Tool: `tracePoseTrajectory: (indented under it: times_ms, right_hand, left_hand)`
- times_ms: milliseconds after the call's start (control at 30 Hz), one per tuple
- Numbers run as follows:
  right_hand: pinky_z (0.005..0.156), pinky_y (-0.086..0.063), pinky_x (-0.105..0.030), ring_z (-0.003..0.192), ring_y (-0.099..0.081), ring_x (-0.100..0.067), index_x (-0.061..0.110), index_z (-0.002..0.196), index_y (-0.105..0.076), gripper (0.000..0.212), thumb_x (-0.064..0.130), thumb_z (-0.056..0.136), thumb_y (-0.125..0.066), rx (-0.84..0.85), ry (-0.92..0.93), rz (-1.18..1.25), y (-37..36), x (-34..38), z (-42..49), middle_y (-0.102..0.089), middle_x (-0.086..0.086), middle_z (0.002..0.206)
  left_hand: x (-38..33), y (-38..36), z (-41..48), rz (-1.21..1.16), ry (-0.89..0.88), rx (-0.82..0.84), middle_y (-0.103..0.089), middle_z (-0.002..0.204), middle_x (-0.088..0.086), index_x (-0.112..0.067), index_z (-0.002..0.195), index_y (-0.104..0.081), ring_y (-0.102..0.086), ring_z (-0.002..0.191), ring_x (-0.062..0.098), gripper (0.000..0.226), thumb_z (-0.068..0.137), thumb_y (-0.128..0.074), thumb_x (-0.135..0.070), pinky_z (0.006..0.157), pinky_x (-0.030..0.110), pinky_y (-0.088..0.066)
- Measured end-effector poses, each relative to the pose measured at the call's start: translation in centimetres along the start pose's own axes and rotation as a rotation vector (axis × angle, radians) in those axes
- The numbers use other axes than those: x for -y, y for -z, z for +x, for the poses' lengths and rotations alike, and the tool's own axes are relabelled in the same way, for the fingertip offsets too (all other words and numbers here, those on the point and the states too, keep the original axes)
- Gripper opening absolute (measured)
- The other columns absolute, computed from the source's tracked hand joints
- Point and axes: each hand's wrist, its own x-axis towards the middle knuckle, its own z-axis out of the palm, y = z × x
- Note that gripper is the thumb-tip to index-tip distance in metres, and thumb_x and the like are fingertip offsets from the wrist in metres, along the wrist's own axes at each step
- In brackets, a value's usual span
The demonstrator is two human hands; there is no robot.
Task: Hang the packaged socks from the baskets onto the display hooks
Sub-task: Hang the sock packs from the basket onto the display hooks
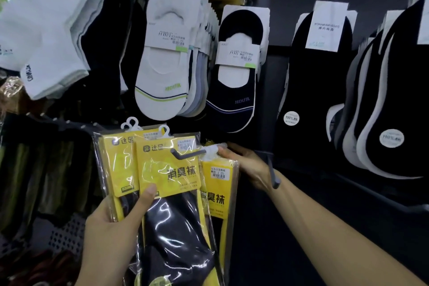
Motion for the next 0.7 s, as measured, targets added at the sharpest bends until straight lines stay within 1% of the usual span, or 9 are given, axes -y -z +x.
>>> tracePoseTrajectory:
  times_ms: [100,167,233,300,367,467,533,633,700]
  right_hand:
    - [0.095,-0.051,-0.029,0.103,-0.067,-0.015,0.021,0.123,-0.062,0.05,0.044,0.079,-0.07,-0.035,-0.011,-0.007,-0.1,0.0,-0.6,-0.07,-0.002,0.114]
    - [0.076,-0.051,-0.011,0.096,-0.064,-0.003,0.021,0.133,-0.053,0.063,0.047,0.078,-0.069,-0.154,-0.01,0.034,-0.3,-0.1,-1.6,-0.065,0.002,0.12]
    - [0.068,-0.043,-0.002,0.09,-0.055,0.007,0.02,0.139,-0.047,0.059,0.045,0.087,-0.06,-0.268,-0.006,0.06,-0.5,-0.2,-3.2,-0.057,0.007,0.125]
    - [0.083,-0.037,-0.008,0.093,-0.05,0.007,0.024,0.141,-0.043,0.053,0.043,0.092,-0.053,-0.328,-0.048,0.045,-0.8,-0.4,-5.9,-0.049,0.01,0.123]
    - [0.091,-0.033,-0.018,0.099,-0.048,0.004,0.03,0.139,-0.043,0.048,0.04,0.094,-0.053,-0.355,-0.097,0.01,-1.3,-1.0,-9.3,-0.047,0.012,0.123]
    - [0.075,-0.037,-0.01,0.095,-0.047,0.011,0.04,0.12,-0.049,0.026,0.038,0.094,-0.052,-0.283,-0.146,-0.001,-2.8,-0.8,-15.0,-0.048,0.022,0.117]
    - [0.078,-0.039,-0.012,0.101,-0.049,0.008,0.042,0.11,-0.055,0.017,0.038,0.095,-0.051,-0.231,-0.178,-0.021,-4.2,0.2,-18.3,-0.052,0.02,0.12]
    - [0.084,-0.046,-0.015,0.105,-0.056,0.002,0.031,0.109,-0.063,0.022,0.04,0.094,-0.049,-0.173,-0.183,-0.005,-6.7,3.0,-22.1,-0.061,0.013,0.118]
    - [0.083,-0.05,-0.017,0.101,-0.062,-0.001,0.029,0.107,-0.065,0.035,0.051,0.084,-0.05,-0.113,-0.14,0.018,-8.4,5.6,-23.7,-0.066,0.011,0.112]
  left_hand:
    - [0.0,0.6,-0.2,0.02,0.016,-0.018,-0.07,0.068,-0.021,-0.028,0.079,-0.071,-0.061,0.082,0.004,0.033,0.055,-0.075,-0.049,0.077,0.029,-0.042]
    - [-0.2,1.4,-0.5,0.035,0.016,-0.026,-0.07,0.067,-0.02,-0.027,0.079,-0.071,-0.061,0.079,0.004,0.034,0.053,-0.076,-0.049,0.071,0.026,-0.042]
    - [-0.5,2.3,-0.9,0.063,0.02,-0.033,-0.07,0.063,-0.008,-0.023,0.076,-0.071,-0.059,0.07,0.006,0.037,0.05,-0.077,-0.049,0.065,0.023,-0.041]
    - [-1.3,3.5,-1.5,0.088,0.037,-0.04,-0.069,0.06,-0.001,-0.021,0.071,-0.071,-0.058,0.066,0.01,0.035,0.048,-0.079,-0.047,0.064,0.026,-0.042]
    - [-2.1,4.6,-2.1,0.085,0.051,-0.033,-0.069,0.06,-0.012,-0.024,0.069,-0.07,-0.058,0.07,0.005,0.026,0.053,-0.082,-0.04,0.065,0.025,-0.042]
    - [-4.6,6.1,-3.2,0.096,0.054,0.04,-0.068,0.064,-0.024,-0.026,0.072,-0.07,-0.057,0.074,-0.004,0.023,0.056,-0.079,-0.041,0.064,0.017,-0.037]
    - [-6.2,6.8,-4.2,0.101,0.059,0.08,-0.071,0.07,-0.019,-0.024,0.078,-0.071,-0.06,0.078,0.0,0.032,0.056,-0.076,-0.046,0.066,0.019,-0.039]
    - [-8.3,7.6,-6.0,0.121,0.073,0.11,-0.074,0.084,-0.012,-0.023,0.093,-0.071,-0.064,0.087,0.004,0.04,0.06,-0.076,-0.046,0.076,0.025,-0.046]
    - [-9.5,8.2,-7.4,0.114,0.073,0.113,-0.071,0.075,-0.022,-0.026,0.086,-0.069,-0.063,0.075,-0.005,0.032,0.061,-0.076,-0.044,0.067,0.017,-0.043]
